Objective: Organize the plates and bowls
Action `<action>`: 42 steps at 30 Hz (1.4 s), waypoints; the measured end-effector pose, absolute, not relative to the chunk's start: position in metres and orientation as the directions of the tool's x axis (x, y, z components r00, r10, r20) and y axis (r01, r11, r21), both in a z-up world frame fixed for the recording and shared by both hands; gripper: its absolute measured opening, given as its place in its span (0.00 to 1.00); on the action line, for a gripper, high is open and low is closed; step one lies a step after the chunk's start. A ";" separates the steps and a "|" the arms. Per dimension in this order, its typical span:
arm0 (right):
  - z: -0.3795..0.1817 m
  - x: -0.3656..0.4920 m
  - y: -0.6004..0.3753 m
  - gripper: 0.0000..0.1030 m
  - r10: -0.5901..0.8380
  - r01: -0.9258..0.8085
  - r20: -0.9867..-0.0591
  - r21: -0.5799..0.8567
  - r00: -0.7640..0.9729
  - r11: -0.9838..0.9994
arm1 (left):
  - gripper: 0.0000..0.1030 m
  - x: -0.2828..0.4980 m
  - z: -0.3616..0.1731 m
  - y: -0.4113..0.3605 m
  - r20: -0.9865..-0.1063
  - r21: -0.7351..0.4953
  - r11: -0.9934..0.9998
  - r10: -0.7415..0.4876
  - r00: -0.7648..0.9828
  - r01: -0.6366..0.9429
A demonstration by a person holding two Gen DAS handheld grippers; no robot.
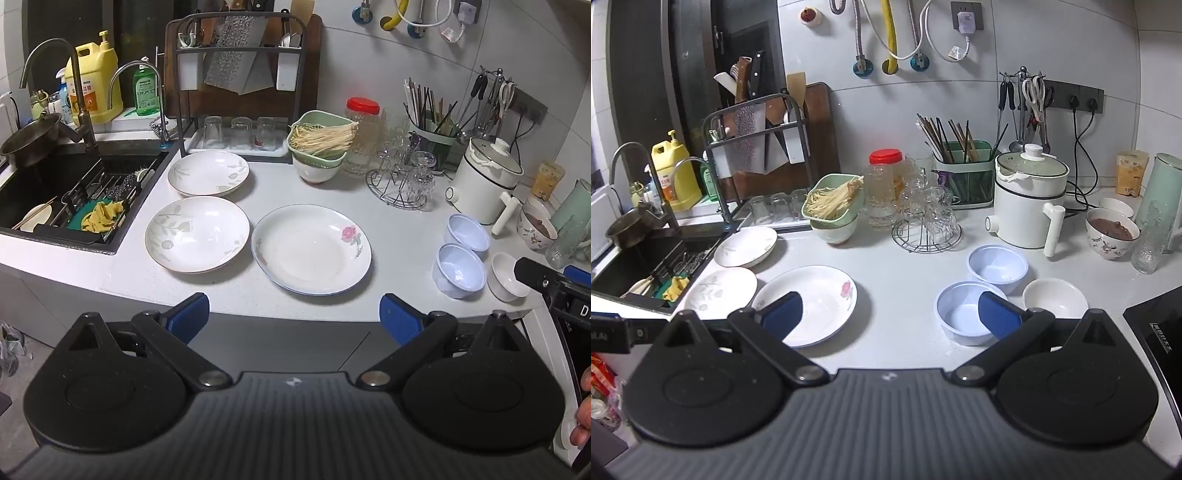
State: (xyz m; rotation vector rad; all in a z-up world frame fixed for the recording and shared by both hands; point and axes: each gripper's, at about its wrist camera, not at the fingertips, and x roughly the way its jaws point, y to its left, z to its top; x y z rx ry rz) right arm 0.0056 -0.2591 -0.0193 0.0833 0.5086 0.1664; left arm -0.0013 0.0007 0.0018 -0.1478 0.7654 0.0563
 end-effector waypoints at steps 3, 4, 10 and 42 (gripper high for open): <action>-0.019 0.005 -0.259 1.00 0.180 -0.138 -0.480 0.122 0.859 0.983 | 0.97 -0.004 0.002 0.000 -0.689 -0.100 0.990 0.006 0.725 -0.103; -0.019 0.005 -0.259 1.00 0.181 -0.138 -0.480 0.123 0.858 0.983 | 0.97 -0.004 0.003 0.000 -0.692 -0.106 0.989 0.001 0.722 -0.103; -0.018 0.005 -0.261 1.00 0.191 -0.148 -0.480 0.127 0.856 0.981 | 0.97 -0.008 0.004 -0.005 -0.687 -0.102 0.989 0.009 0.726 -0.109; -0.018 0.000 -0.261 1.00 0.199 -0.155 -0.491 0.129 0.848 0.979 | 0.97 -0.013 0.013 -0.014 -0.680 -0.100 0.990 0.005 0.733 -0.099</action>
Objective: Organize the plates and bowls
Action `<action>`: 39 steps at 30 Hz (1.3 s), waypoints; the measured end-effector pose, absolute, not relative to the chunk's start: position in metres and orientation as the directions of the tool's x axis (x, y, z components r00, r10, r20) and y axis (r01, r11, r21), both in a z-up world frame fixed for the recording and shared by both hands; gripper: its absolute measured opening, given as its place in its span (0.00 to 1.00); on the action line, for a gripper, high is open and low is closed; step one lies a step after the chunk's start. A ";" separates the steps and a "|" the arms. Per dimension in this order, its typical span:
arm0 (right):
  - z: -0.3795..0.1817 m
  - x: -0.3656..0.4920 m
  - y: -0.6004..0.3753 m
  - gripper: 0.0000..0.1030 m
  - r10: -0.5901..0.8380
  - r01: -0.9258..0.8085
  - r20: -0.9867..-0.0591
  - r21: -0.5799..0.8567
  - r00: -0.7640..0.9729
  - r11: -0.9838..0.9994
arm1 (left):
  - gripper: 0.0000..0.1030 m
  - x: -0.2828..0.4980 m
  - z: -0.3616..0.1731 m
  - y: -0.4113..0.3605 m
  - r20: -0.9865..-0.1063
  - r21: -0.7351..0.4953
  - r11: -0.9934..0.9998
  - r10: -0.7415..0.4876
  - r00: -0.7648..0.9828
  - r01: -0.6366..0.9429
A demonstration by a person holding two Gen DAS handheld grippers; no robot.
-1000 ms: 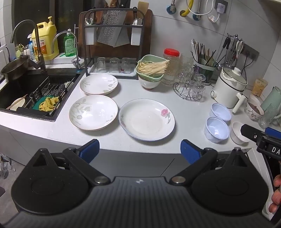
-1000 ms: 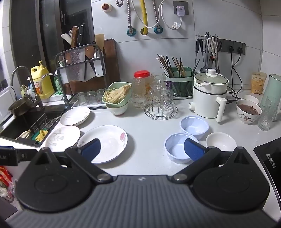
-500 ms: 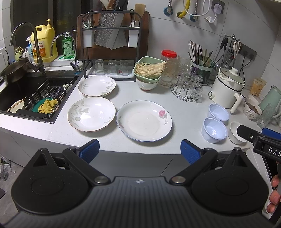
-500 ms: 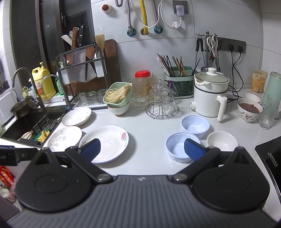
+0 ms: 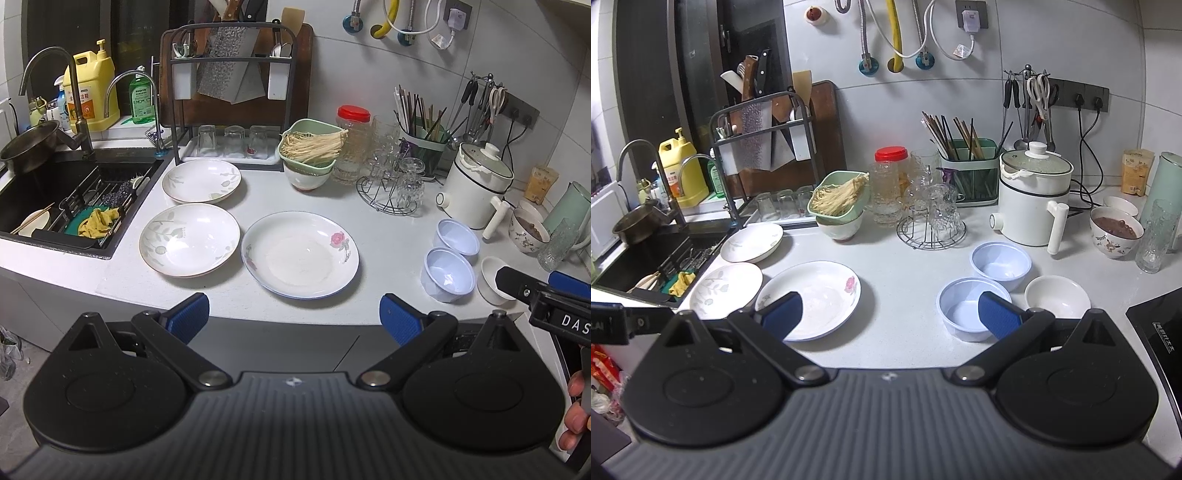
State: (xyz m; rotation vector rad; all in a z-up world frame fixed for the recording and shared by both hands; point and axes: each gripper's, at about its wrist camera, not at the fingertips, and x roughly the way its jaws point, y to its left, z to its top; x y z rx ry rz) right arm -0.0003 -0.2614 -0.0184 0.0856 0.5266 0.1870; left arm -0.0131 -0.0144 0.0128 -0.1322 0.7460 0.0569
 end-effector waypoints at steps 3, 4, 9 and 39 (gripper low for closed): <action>-0.018 0.000 -0.261 1.00 0.205 -0.160 -0.492 0.131 0.846 0.978 | 0.97 -0.013 0.013 -0.014 -0.680 -0.099 0.990 0.006 0.733 -0.099; -0.018 -0.001 -0.261 1.00 0.204 -0.162 -0.491 0.128 0.847 0.978 | 0.97 -0.013 0.013 -0.014 -0.680 -0.097 0.990 0.007 0.733 -0.100; -0.015 0.000 -0.260 1.00 0.209 -0.170 -0.485 0.123 0.849 0.978 | 0.97 -0.013 0.012 -0.011 -0.680 -0.090 0.989 0.022 0.733 -0.113; -0.019 0.001 -0.260 1.00 0.226 -0.176 -0.496 0.146 0.839 0.974 | 0.97 -0.013 0.006 -0.007 -0.701 -0.091 0.984 0.046 0.711 -0.153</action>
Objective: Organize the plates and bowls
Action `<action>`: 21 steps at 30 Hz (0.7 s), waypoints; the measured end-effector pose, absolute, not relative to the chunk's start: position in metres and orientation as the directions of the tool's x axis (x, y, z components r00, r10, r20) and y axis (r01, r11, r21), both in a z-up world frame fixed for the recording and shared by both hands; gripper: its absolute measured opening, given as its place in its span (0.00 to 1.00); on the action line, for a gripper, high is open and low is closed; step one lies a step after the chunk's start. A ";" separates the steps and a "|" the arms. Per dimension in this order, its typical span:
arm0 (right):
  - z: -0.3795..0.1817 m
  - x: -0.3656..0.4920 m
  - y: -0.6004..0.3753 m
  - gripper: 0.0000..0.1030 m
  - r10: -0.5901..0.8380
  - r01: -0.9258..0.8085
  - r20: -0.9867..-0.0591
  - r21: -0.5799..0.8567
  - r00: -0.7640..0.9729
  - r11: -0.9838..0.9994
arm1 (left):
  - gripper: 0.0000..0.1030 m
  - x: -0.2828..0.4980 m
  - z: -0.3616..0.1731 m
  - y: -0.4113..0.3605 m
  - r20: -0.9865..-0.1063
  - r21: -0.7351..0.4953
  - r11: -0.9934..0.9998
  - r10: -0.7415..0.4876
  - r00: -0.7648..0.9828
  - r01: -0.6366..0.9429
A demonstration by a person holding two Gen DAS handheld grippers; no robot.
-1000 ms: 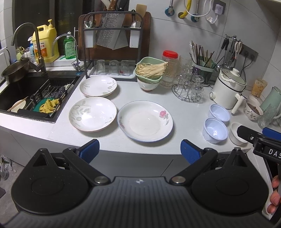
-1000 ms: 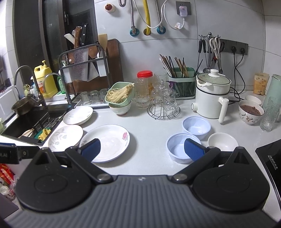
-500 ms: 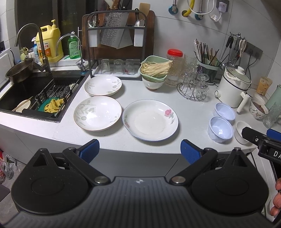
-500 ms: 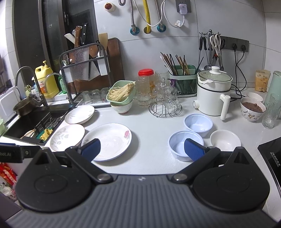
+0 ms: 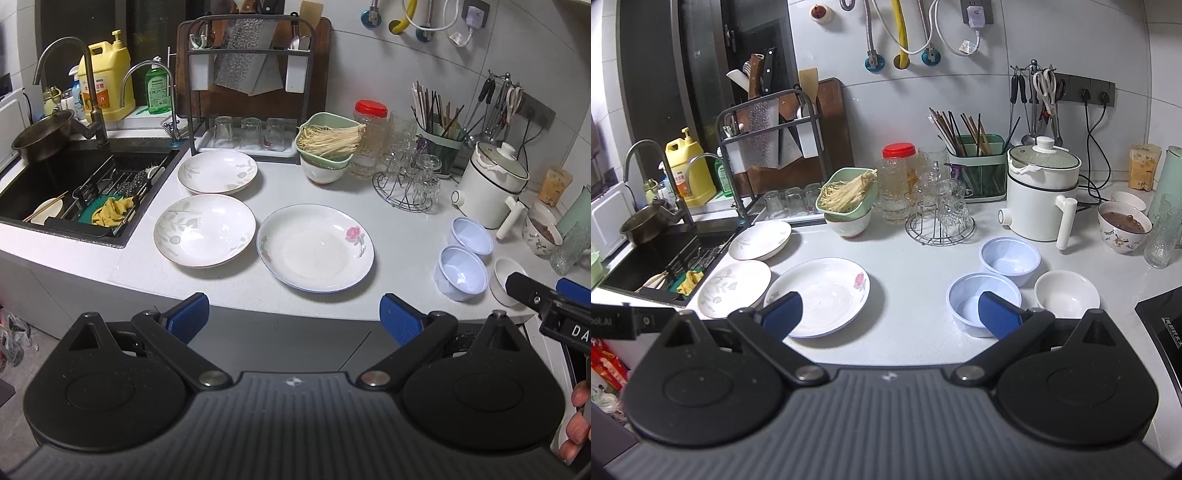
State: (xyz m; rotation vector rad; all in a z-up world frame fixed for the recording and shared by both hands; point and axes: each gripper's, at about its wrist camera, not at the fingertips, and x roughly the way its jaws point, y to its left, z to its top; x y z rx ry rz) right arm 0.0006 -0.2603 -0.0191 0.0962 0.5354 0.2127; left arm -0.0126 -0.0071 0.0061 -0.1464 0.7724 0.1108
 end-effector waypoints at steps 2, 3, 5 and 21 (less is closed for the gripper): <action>-0.020 0.001 -0.260 1.00 0.230 -0.178 -0.497 0.149 0.837 0.973 | 0.97 -0.012 0.007 -0.006 -0.703 -0.088 0.984 0.051 0.709 -0.158; -0.020 0.001 -0.260 1.00 0.233 -0.182 -0.499 0.149 0.835 0.972 | 0.97 -0.012 0.008 -0.006 -0.702 -0.087 0.983 0.055 0.710 -0.161; -0.021 0.002 -0.258 1.00 0.237 -0.188 -0.500 0.148 0.833 0.971 | 0.97 -0.012 0.009 -0.005 -0.702 -0.093 0.982 0.054 0.710 -0.167; -0.039 0.011 -0.250 1.00 0.233 -0.163 -0.554 0.173 0.800 0.971 | 0.97 0.004 -0.004 0.011 -0.720 -0.105 0.980 0.041 0.692 -0.167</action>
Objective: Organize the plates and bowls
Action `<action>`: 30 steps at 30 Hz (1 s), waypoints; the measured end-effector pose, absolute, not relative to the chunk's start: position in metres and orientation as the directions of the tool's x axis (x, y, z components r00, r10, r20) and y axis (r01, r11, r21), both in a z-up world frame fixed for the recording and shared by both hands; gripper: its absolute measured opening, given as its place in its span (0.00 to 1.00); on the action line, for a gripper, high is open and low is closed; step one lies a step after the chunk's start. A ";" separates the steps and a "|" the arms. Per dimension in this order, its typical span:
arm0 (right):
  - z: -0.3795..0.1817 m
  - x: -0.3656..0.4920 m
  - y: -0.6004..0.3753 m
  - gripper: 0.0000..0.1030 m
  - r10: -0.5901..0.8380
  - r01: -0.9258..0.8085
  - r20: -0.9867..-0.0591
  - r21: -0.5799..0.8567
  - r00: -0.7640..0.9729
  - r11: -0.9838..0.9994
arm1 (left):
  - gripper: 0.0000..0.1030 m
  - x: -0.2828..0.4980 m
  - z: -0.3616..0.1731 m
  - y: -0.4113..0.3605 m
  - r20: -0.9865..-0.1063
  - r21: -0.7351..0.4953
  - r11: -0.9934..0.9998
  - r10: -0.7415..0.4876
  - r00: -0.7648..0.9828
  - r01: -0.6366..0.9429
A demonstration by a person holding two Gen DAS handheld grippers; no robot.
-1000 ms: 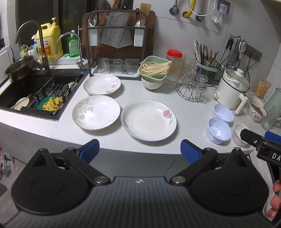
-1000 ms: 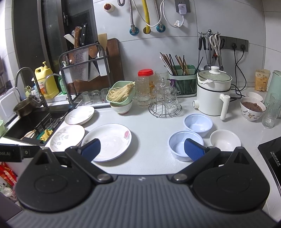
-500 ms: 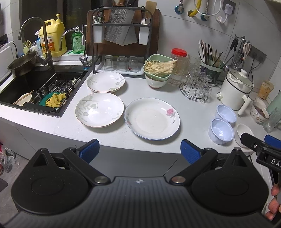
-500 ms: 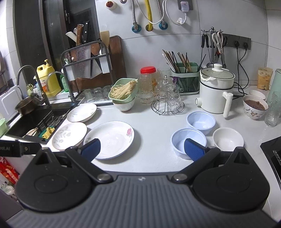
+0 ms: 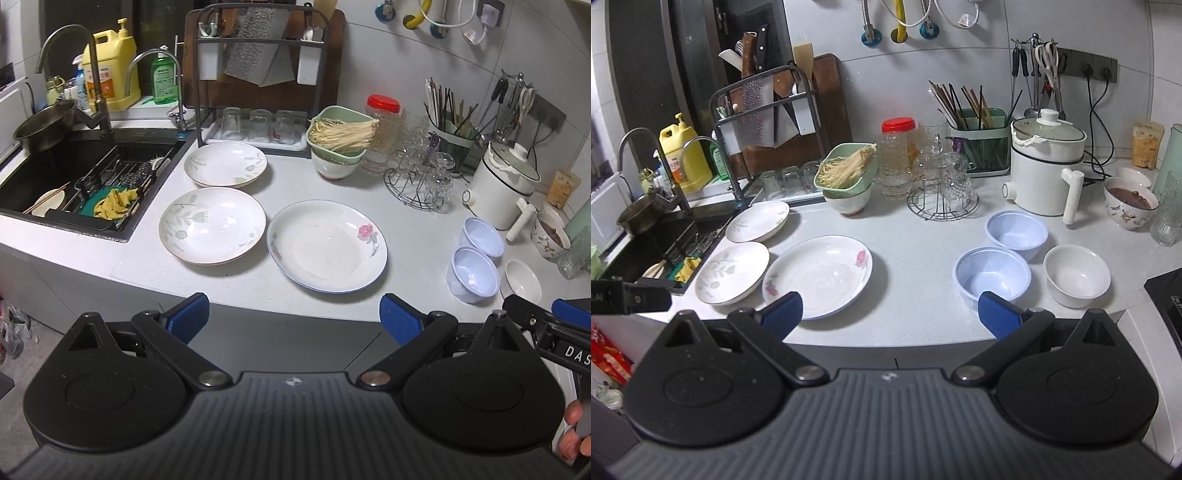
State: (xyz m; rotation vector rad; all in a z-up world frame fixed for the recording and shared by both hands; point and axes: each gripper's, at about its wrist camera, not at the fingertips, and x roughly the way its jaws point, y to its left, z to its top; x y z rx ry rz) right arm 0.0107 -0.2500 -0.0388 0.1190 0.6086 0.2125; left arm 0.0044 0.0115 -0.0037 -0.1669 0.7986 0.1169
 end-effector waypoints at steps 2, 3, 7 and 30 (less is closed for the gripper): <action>-0.040 0.012 -0.249 1.00 0.233 -0.161 -0.555 0.177 0.799 0.971 | 0.97 0.009 -0.005 0.014 -0.721 -0.112 0.980 0.034 0.692 -0.164; -0.040 0.013 -0.248 1.00 0.233 -0.161 -0.556 0.177 0.798 0.971 | 0.97 0.012 -0.005 0.015 -0.721 -0.111 0.980 0.034 0.692 -0.163; -0.038 0.014 -0.239 1.00 0.205 -0.162 -0.548 0.127 0.811 0.979 | 0.97 0.020 -0.009 0.019 -0.721 -0.100 0.983 0.037 0.692 -0.156; -0.053 0.060 -0.160 1.00 0.232 -0.141 -0.584 0.198 0.778 0.970 | 0.97 0.105 -0.037 0.105 -0.770 -0.122 0.987 -0.030 0.637 -0.102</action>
